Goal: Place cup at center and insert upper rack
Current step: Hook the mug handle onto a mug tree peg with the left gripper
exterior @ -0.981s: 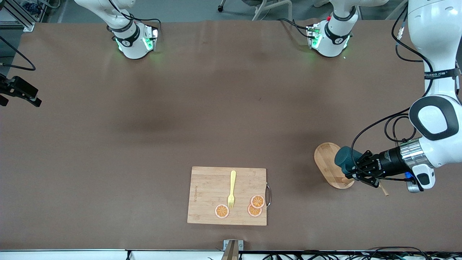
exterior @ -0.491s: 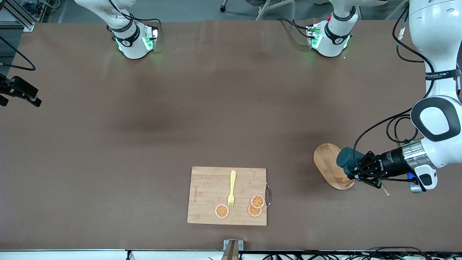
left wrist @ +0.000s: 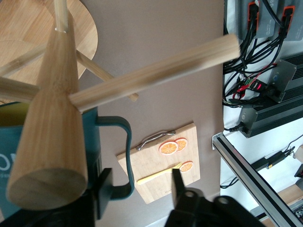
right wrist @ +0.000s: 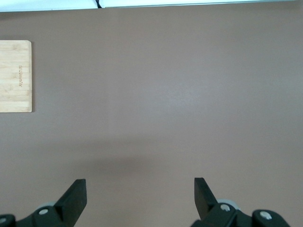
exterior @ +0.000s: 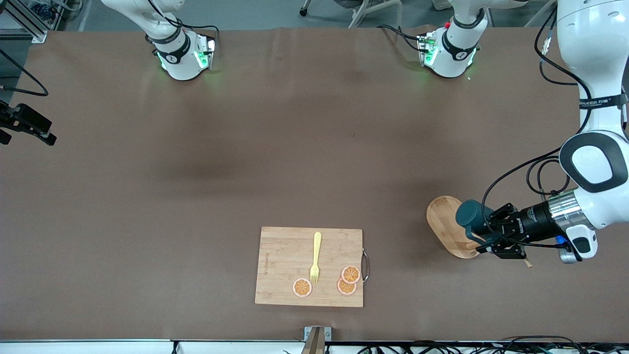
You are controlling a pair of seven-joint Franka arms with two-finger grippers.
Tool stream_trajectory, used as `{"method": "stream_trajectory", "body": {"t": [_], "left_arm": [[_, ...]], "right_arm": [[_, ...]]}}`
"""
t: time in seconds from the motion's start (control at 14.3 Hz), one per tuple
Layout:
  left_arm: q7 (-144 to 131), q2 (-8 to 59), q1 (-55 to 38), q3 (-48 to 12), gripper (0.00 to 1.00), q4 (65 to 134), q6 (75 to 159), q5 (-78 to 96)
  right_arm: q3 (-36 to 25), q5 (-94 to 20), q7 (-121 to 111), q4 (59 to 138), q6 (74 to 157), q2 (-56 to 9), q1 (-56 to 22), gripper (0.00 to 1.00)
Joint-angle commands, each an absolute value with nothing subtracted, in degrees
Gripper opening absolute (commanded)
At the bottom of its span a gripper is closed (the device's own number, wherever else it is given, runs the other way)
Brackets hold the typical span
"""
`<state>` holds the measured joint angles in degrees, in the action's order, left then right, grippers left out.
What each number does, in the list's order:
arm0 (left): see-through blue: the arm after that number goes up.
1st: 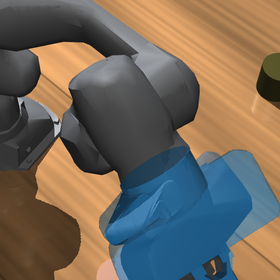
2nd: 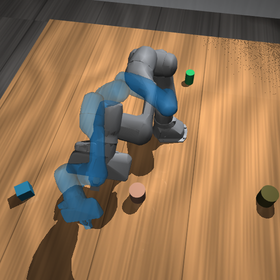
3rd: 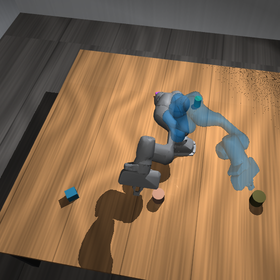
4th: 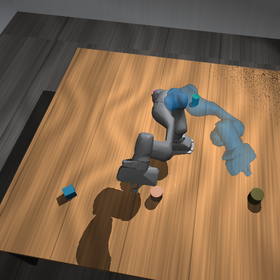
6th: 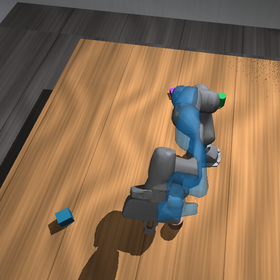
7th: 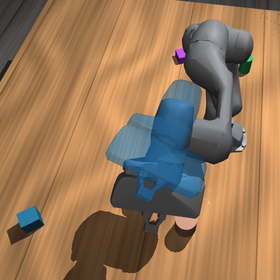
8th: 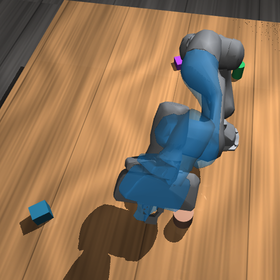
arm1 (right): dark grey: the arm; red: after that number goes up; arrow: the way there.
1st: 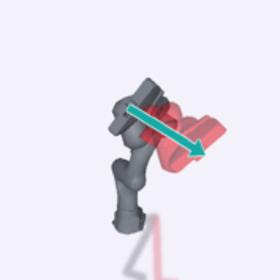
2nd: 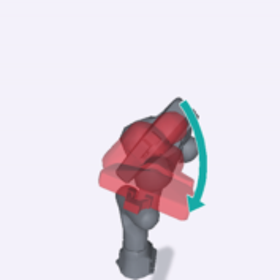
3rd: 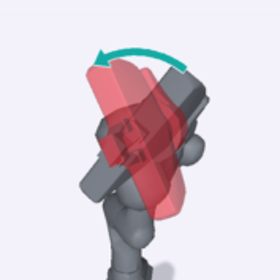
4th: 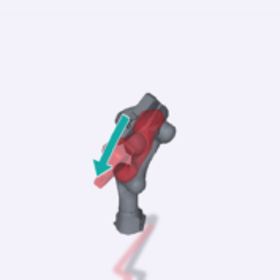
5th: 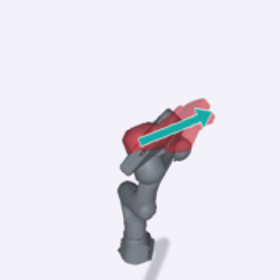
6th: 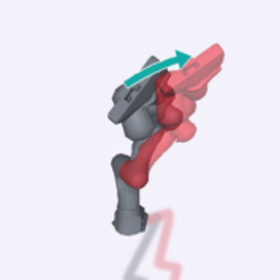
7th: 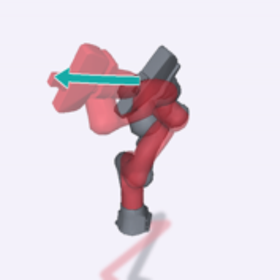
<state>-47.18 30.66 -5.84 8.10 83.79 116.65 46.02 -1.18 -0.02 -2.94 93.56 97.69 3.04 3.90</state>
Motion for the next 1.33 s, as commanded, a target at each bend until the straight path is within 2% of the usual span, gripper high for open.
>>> {"method": "stream_trajectory", "body": {"t": [0.0, 0.42, 0.84, 1.26], "left_arm": [[-47.55, 30.76, -6.06, 8.09, 1.00, 82.53, 116.81, 46.85], [-47.46, 28.92, -6.50, 8.35, 1.00, 82.44, 116.81, 44.74], [-47.55, 20.50, -6.42, 7.30, 1.00, 83.23, 116.28, 32.44], [-37.47, 12.23, -6.15, 6.86, 1.00, 83.41, 102.41, 17.59]], "right_arm": [[-1.23, -0.35, -3.43, 93.43, 97.47, 3.51, 3.69, 1.00], [-1.32, -0.35, -3.43, 93.43, 97.12, 3.60, 3.78, 1.00], [-1.41, -0.26, -3.52, 93.43, 97.12, 3.60, 3.87, 1.00], [-1.32, -0.26, -3.60, 93.43, 97.03, 3.60, 3.78, 1.00]]}}
